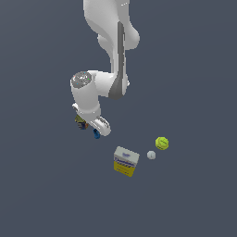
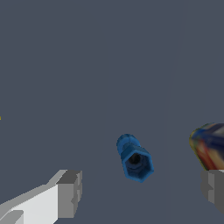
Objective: Pick up a designated object from a clutter of objects.
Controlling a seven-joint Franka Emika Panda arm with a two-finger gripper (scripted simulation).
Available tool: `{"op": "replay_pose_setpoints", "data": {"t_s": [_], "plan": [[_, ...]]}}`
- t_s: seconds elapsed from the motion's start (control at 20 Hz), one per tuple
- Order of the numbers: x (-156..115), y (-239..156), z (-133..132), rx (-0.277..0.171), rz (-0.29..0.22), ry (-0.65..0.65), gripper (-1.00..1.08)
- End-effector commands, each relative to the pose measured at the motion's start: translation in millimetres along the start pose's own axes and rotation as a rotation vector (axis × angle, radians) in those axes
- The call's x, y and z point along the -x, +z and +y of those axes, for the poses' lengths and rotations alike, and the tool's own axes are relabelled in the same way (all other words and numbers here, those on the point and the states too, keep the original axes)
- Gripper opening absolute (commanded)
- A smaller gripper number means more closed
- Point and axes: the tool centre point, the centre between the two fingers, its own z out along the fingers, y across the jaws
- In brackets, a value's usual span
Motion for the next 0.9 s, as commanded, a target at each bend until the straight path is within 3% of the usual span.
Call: {"op": "replay_pose_setpoints", "data": {"t_s": [0.0,0.85], "plan": [[0.0,2.1,1.8,0.001,0.001,0.009,1.00],[0.7,49.9,2.2,0.001,0.001,0.009,1.00]]}}
